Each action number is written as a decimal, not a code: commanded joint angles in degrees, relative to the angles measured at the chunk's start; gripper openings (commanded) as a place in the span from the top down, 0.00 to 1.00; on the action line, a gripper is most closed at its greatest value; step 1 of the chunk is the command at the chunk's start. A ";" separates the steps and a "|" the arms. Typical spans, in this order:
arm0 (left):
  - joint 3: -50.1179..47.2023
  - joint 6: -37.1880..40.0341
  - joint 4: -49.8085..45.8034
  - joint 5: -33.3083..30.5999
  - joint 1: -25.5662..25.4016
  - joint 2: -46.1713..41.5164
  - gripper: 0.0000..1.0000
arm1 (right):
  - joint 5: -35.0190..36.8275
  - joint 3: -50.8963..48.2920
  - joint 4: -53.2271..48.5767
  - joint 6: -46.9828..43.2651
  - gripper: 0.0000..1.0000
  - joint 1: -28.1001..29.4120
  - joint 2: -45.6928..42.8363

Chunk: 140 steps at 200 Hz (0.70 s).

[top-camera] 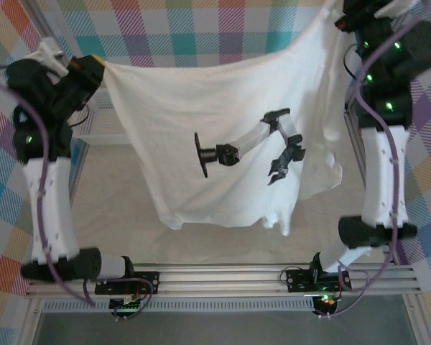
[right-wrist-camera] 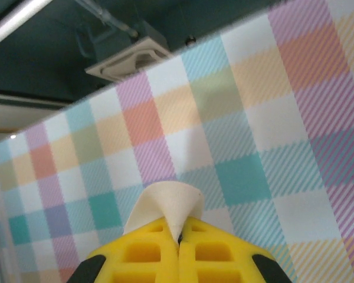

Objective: Fold the inside-out t-shirt

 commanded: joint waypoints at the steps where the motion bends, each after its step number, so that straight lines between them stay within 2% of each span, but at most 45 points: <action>1: 8.54 -0.44 2.93 4.00 0.40 3.59 1.00 | 0.37 10.96 -3.03 -0.54 1.00 -0.16 5.07; 18: 11.29 0.31 2.76 4.64 0.35 3.47 1.00 | -0.62 12.87 -0.71 0.04 1.00 -0.11 5.39; 33: 9.45 0.95 4.15 5.90 0.27 0.65 1.00 | -2.30 12.93 -1.20 1.09 1.00 -0.16 4.26; 49: 3.23 2.32 6.97 8.69 -0.58 -4.02 1.00 | -5.84 11.27 -2.74 2.40 1.00 -0.14 2.18; 65: -5.70 6.56 8.28 11.68 -2.61 -9.83 1.00 | -11.43 4.57 -2.14 3.32 1.00 -0.16 -1.94; 81: -16.25 11.53 6.04 10.11 -5.58 -15.30 1.00 | -17.49 -8.46 1.86 4.47 1.00 -0.12 -8.04; 96: -28.18 13.37 5.66 7.21 -8.15 -20.04 1.00 | -20.10 -26.62 8.91 5.97 1.00 -0.10 -15.28; 120: -48.39 13.82 8.24 -2.57 -15.13 -27.39 1.00 | -16.34 -58.20 17.95 8.67 1.00 -0.15 -27.51; 140: -59.98 8.59 5.77 -10.71 -19.29 -30.10 1.00 | -10.52 -78.39 14.79 6.52 1.00 -0.16 -37.06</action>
